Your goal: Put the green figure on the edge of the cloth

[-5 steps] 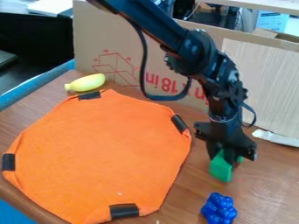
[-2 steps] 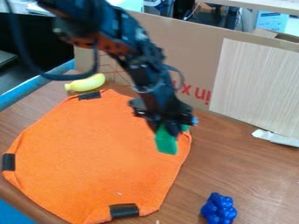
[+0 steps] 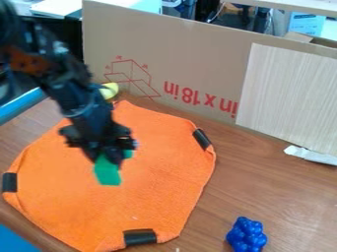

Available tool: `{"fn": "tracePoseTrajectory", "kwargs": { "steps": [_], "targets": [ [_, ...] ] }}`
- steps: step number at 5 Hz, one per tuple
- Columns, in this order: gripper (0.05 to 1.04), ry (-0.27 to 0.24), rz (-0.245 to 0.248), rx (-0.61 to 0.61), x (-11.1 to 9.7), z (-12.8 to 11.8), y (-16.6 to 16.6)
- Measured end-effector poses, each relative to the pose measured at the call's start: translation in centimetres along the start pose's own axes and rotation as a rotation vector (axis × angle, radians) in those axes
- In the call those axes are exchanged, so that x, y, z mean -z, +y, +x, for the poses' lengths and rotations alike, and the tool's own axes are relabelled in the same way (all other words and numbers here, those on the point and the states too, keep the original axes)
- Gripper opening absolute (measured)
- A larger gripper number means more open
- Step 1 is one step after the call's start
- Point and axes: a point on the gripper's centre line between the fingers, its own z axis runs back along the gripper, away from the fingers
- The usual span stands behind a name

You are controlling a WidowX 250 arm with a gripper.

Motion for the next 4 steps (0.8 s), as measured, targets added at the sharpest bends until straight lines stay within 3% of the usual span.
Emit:
{"fn": "tracePoseTrajectory", "kwargs": {
  "steps": [2, 4],
  "targets": [
    [0.288, 0.021, 0.11, -0.084, 0.5, -0.9, 5.0],
    [0.288, 0.002, 0.198, -0.239, 2.0, 0.3, 8.7]
  ]
}}
